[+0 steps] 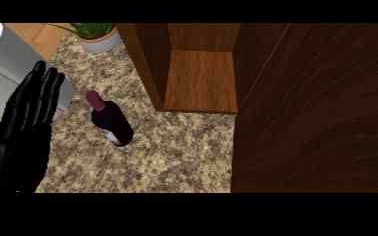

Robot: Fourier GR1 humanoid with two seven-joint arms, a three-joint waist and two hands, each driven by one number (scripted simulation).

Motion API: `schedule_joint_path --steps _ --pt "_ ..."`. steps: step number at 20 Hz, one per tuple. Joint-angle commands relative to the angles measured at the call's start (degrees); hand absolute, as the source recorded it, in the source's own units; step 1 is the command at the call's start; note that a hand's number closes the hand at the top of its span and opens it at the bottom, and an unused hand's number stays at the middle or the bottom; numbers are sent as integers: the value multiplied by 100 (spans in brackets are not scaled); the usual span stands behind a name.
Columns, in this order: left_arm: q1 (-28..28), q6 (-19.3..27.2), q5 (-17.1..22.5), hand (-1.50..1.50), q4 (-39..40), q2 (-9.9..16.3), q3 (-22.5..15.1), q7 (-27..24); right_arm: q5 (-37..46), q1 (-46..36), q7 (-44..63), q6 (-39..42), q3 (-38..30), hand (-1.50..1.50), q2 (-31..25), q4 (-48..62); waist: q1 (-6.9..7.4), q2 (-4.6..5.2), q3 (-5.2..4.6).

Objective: Pick up the wine, place it into the cabinet and close the cabinet

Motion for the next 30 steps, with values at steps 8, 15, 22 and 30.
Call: schedule_joint_path --steps 8,15,22,30 --pt "-863 3797 -2057 -150 827 -410 1290 826 -662 249 190 671 972 -150 213 -209 -276 250 107" --pt "-2286 5925 -3692 -150 1994 -415 721 2071 -1221 416 588 1078 1287 -150 36 -559 -700 240 126" --pt "-3565 6648 -5156 -150 3296 -413 398 3383 -1564 589 1056 996 1299 -150 -6 -1085 -709 178 130" --pt "-4298 6459 -6401 -150 3621 -407 386 4645 -1688 526 1425 869 1330 -150 -21 -1476 -796 171 127"
